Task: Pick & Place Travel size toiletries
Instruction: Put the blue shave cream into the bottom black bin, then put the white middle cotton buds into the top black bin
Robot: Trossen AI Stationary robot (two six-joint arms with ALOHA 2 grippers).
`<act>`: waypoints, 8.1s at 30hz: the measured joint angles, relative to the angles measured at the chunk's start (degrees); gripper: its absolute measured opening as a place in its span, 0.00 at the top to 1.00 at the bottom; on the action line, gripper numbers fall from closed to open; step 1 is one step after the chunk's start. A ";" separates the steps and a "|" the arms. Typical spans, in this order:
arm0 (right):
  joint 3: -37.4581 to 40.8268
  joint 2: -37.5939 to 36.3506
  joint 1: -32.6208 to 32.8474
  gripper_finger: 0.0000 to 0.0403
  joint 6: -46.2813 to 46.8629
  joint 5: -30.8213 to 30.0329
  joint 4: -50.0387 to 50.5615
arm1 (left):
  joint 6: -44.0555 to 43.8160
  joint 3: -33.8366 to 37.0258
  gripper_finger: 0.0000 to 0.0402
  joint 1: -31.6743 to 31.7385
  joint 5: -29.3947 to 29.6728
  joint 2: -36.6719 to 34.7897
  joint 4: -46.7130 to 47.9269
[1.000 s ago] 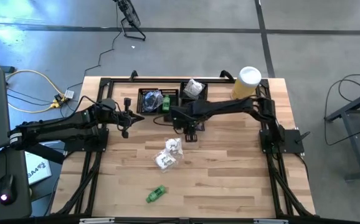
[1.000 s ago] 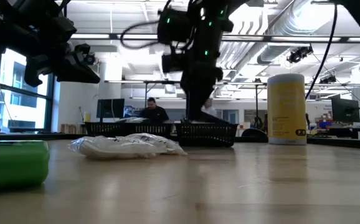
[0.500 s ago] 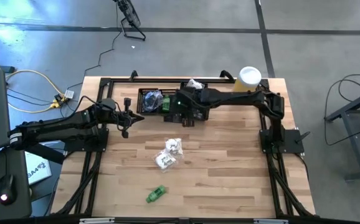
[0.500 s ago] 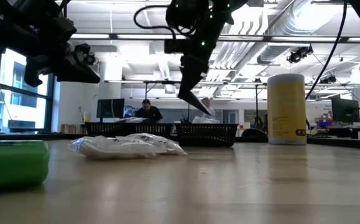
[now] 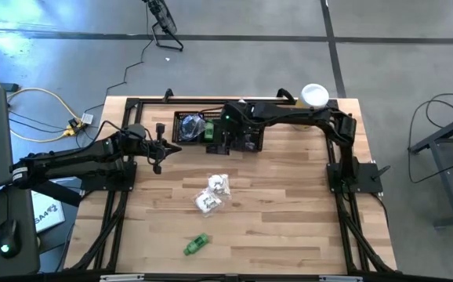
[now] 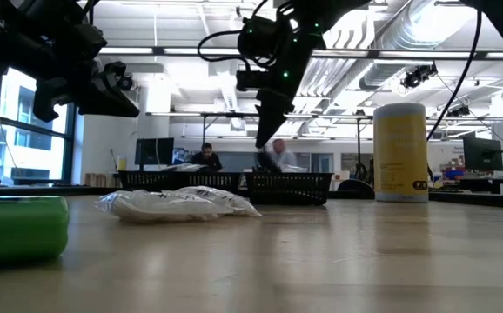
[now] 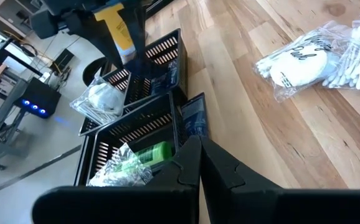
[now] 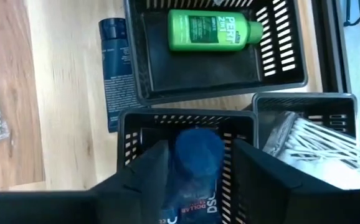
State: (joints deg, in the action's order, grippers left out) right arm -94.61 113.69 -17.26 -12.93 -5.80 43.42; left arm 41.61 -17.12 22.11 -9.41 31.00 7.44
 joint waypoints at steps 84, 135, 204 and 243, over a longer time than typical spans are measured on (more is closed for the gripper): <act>14.99 -5.70 34.30 0.99 42.08 1.88 -20.09 | -0.70 -0.07 1.00 0.00 -0.26 -0.02 2.58; 35.13 -5.72 26.85 0.99 31.76 7.30 -65.84 | -14.92 -0.07 1.00 -26.27 14.98 23.34 -11.59; 59.95 -28.46 27.50 0.99 24.88 -7.78 -78.40 | -24.93 -7.06 1.00 -29.62 17.92 53.98 -28.36; 59.93 -28.44 28.09 0.99 25.36 -7.58 -76.59 | -14.84 -23.38 1.00 -25.35 11.43 70.34 -35.12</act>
State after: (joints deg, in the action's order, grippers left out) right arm -34.68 85.25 10.83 12.43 -13.38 -33.17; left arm 26.76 -40.51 -3.25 2.02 101.35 -27.68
